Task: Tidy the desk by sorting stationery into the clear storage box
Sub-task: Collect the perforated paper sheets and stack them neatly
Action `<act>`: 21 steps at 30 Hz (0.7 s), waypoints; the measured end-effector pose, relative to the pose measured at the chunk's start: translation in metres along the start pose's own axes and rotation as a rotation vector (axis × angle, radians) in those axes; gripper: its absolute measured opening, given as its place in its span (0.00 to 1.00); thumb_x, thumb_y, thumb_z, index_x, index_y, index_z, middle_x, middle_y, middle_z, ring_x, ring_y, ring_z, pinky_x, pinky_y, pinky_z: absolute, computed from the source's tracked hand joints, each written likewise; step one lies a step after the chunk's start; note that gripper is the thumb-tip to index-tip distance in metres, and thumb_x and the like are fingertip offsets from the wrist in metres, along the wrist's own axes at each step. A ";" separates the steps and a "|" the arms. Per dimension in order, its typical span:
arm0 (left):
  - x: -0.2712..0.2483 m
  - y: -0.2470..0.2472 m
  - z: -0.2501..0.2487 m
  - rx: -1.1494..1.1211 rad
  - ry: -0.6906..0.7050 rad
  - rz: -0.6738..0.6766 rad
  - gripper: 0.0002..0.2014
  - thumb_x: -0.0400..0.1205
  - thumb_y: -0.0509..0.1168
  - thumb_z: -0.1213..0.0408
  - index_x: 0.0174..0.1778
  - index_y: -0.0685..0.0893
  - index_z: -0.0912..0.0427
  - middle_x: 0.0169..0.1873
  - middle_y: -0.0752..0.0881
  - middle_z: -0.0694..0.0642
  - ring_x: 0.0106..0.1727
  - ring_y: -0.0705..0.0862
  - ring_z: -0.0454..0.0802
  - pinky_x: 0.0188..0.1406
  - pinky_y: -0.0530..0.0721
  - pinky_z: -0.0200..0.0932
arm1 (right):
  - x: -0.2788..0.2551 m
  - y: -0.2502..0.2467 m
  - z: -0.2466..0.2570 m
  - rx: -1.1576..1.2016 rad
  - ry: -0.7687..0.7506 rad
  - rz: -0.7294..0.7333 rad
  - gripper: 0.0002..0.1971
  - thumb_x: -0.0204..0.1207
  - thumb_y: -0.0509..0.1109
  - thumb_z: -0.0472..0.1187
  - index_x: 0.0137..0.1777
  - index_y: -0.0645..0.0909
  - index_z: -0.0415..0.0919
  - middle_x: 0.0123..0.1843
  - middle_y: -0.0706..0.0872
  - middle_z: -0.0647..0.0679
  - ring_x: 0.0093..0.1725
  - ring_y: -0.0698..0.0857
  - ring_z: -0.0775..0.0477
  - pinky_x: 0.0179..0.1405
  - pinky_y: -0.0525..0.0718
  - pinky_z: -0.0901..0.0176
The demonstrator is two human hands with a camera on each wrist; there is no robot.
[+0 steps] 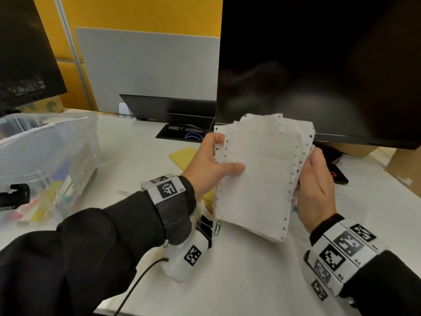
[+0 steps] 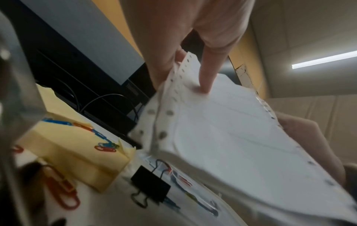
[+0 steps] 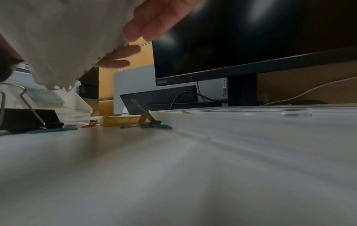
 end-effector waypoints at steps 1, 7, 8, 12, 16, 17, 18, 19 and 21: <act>-0.001 0.001 0.000 0.022 0.029 -0.027 0.26 0.71 0.73 0.76 0.52 0.69 0.45 0.53 0.82 0.48 0.55 0.84 0.49 0.54 0.86 0.46 | 0.000 0.000 0.001 0.015 0.001 -0.009 0.11 0.79 0.49 0.50 0.45 0.71 0.49 0.35 0.81 0.66 0.35 0.79 0.64 0.35 0.79 0.67; -0.002 0.007 -0.001 0.029 0.089 -0.084 0.50 0.65 0.78 0.74 0.75 0.56 0.42 0.63 0.76 0.46 0.61 0.78 0.40 0.60 0.83 0.45 | -0.001 -0.001 0.000 -0.035 0.039 0.014 0.21 0.74 0.67 0.42 0.65 0.67 0.45 0.52 0.79 0.69 0.50 0.80 0.78 0.47 0.79 0.82; -0.002 0.008 -0.001 0.023 0.089 -0.073 0.50 0.65 0.78 0.73 0.76 0.57 0.43 0.64 0.76 0.47 0.62 0.79 0.42 0.61 0.83 0.46 | 0.000 -0.001 -0.002 -0.062 0.037 0.030 0.25 0.72 0.70 0.37 0.67 0.65 0.43 0.52 0.77 0.69 0.49 0.79 0.80 0.45 0.78 0.85; -0.005 0.015 -0.006 -0.062 0.094 -0.019 0.28 0.71 0.74 0.69 0.67 0.75 0.56 0.57 0.85 0.53 0.58 0.86 0.48 0.55 0.87 0.43 | 0.000 0.001 -0.003 -0.065 0.045 0.131 0.31 0.69 0.70 0.27 0.65 0.60 0.51 0.53 0.78 0.64 0.50 0.80 0.78 0.42 0.78 0.85; -0.005 0.023 -0.014 -0.124 0.121 0.014 0.09 0.75 0.71 0.65 0.51 0.85 0.58 0.43 0.89 0.51 0.46 0.89 0.46 0.44 0.87 0.38 | -0.001 0.001 -0.001 -0.044 0.012 0.135 0.33 0.68 0.73 0.28 0.67 0.61 0.49 0.55 0.78 0.61 0.54 0.81 0.72 0.47 0.78 0.83; -0.004 0.024 -0.018 -0.119 0.127 -0.004 0.07 0.75 0.70 0.63 0.47 0.85 0.58 0.41 0.89 0.52 0.45 0.88 0.47 0.43 0.86 0.39 | -0.001 0.001 0.001 -0.047 -0.003 0.122 0.33 0.67 0.73 0.27 0.67 0.61 0.48 0.55 0.76 0.63 0.54 0.80 0.75 0.46 0.78 0.84; -0.002 0.026 -0.021 -0.104 0.136 -0.033 0.05 0.75 0.70 0.61 0.43 0.86 0.58 0.39 0.88 0.53 0.44 0.88 0.47 0.43 0.86 0.41 | -0.002 0.001 0.003 -0.053 -0.022 0.103 0.33 0.67 0.74 0.28 0.66 0.62 0.47 0.55 0.74 0.66 0.54 0.78 0.77 0.46 0.77 0.84; 0.000 0.027 -0.024 -0.082 0.154 -0.072 0.05 0.75 0.71 0.60 0.38 0.86 0.58 0.38 0.87 0.52 0.44 0.87 0.47 0.44 0.84 0.42 | -0.002 0.000 0.005 -0.063 -0.044 0.082 0.33 0.66 0.76 0.28 0.66 0.62 0.45 0.55 0.73 0.67 0.54 0.77 0.78 0.47 0.77 0.85; 0.006 0.029 -0.029 -0.040 0.196 -0.137 0.06 0.75 0.71 0.61 0.33 0.85 0.55 0.34 0.86 0.51 0.44 0.84 0.47 0.48 0.83 0.43 | -0.001 0.000 0.006 -0.092 -0.080 0.040 0.36 0.63 0.79 0.31 0.68 0.63 0.42 0.55 0.71 0.67 0.55 0.76 0.78 0.51 0.77 0.83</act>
Point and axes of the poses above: each hand's wrist, its own x-axis towards the middle knuckle, its own y-axis out of the palm, z = x × y, the point moved 1 cm from there along x, towards the middle knuckle
